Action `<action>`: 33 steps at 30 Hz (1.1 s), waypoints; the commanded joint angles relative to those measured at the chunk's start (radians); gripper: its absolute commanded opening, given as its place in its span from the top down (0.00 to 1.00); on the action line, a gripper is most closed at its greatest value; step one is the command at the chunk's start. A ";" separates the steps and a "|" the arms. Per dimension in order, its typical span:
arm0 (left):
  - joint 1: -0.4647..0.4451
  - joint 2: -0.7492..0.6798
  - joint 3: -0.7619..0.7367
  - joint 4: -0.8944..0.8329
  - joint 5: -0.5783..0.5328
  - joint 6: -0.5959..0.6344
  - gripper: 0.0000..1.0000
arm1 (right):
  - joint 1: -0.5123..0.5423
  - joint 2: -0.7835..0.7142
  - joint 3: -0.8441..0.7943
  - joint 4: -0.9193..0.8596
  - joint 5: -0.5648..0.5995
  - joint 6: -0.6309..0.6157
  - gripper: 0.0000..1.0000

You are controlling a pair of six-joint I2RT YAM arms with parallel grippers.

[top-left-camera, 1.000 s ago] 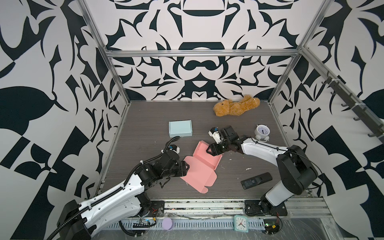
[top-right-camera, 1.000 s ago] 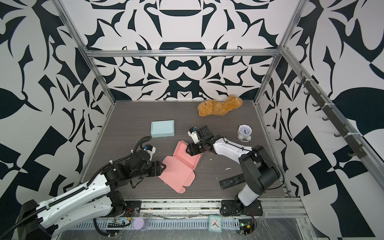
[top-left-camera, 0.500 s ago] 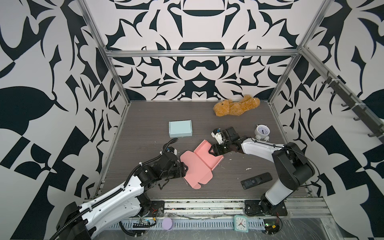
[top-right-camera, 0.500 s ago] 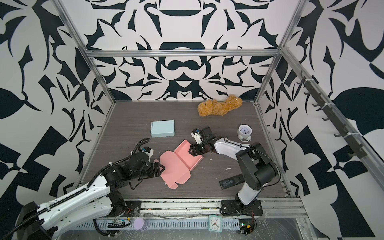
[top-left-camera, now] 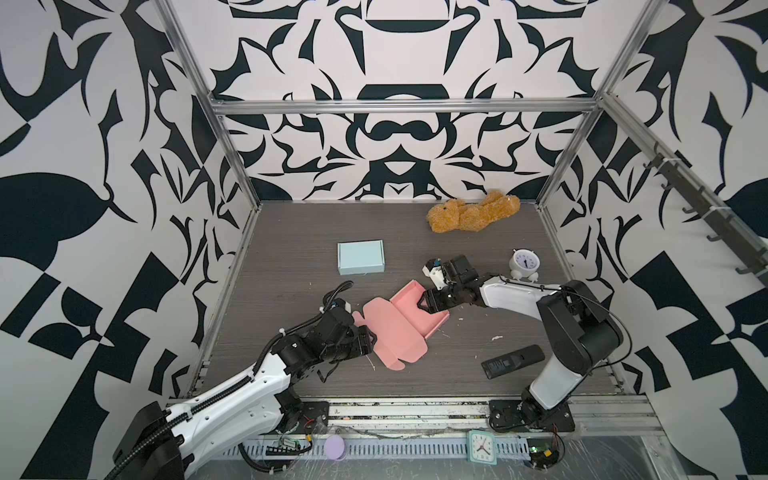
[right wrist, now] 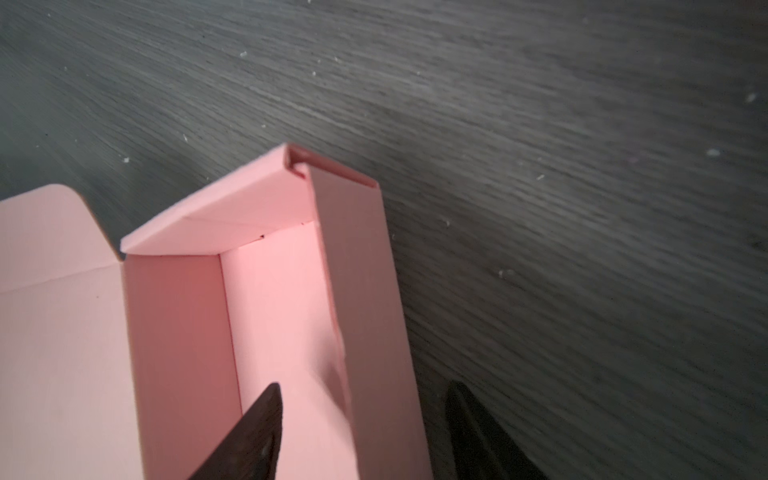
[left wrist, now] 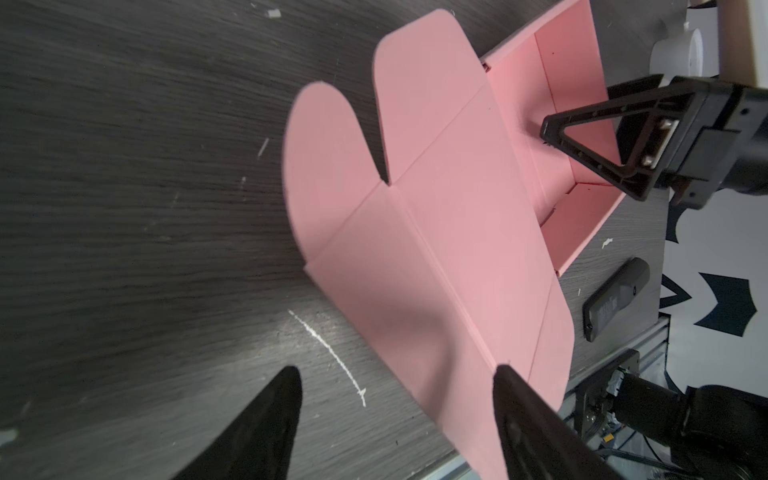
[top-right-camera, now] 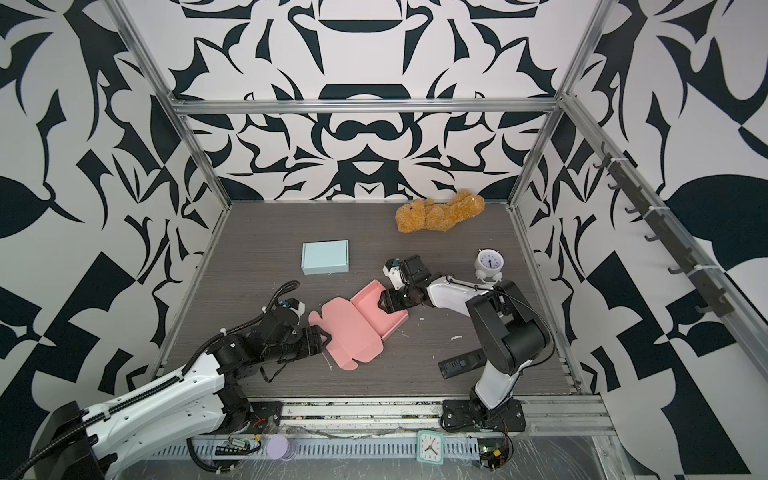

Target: Fold the paper box

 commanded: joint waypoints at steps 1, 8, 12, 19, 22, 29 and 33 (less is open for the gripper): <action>0.005 0.041 -0.011 0.119 0.035 -0.043 0.28 | -0.004 -0.015 -0.013 0.014 -0.011 -0.006 0.35; 0.005 0.131 0.007 0.188 0.067 -0.054 0.42 | -0.005 -0.020 -0.020 0.020 -0.022 -0.003 0.35; 0.005 0.133 0.005 0.204 0.060 -0.063 0.50 | -0.004 -0.026 -0.022 0.021 -0.023 -0.001 0.35; 0.005 0.133 0.019 0.197 0.040 -0.072 0.64 | -0.005 -0.046 -0.024 0.016 -0.017 0.001 0.35; 0.005 0.129 0.030 0.174 0.025 -0.082 0.69 | -0.005 -0.067 -0.029 0.016 -0.024 0.002 0.35; 0.005 0.124 0.030 0.173 0.003 -0.115 0.79 | -0.005 -0.131 -0.048 0.025 -0.039 0.016 0.34; 0.005 0.117 0.030 0.173 -0.011 -0.138 0.83 | -0.005 -0.164 -0.061 0.023 -0.040 0.018 0.33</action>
